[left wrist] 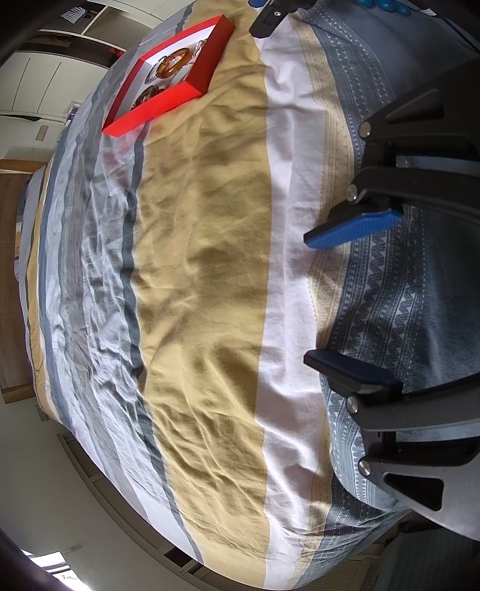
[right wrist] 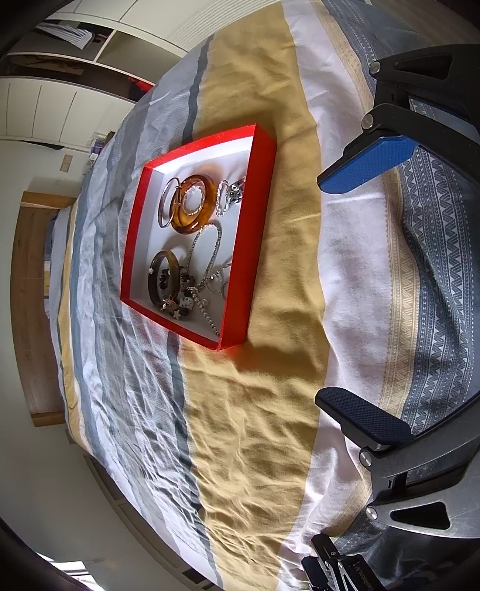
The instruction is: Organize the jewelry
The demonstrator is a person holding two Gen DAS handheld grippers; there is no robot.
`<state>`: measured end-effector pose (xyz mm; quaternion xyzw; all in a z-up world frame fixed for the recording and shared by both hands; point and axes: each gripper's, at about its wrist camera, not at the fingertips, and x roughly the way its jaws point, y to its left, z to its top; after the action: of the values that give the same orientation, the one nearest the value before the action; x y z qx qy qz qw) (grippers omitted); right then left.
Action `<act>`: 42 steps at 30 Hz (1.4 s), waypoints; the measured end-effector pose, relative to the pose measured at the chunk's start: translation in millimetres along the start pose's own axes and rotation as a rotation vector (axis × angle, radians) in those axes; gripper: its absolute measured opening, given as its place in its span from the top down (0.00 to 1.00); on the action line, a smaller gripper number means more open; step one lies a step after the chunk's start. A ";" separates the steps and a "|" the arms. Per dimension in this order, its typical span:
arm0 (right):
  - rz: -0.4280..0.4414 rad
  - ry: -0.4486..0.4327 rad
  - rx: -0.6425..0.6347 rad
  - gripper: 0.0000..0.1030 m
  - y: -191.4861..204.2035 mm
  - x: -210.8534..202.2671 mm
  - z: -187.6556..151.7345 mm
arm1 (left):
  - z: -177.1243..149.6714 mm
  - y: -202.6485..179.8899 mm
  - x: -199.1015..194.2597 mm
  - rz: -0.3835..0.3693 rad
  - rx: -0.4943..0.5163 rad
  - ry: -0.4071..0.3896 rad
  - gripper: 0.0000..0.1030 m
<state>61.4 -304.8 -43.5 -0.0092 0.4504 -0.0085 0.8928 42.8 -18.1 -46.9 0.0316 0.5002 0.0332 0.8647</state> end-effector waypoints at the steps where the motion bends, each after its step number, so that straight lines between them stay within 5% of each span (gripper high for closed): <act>1: 0.000 0.002 0.001 0.01 -0.4 0.7 0.1 | -0.1 -0.1 0.5 0.000 0.000 0.002 0.47; 42: 0.007 0.011 0.008 0.00 -3.8 3.2 -1.3 | -0.9 0.7 -0.1 -0.001 0.000 0.005 0.47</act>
<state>62.3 -308.7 -46.8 -0.0042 0.4551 -0.0073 0.8904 41.9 -17.4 -47.1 0.0314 0.5024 0.0329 0.8634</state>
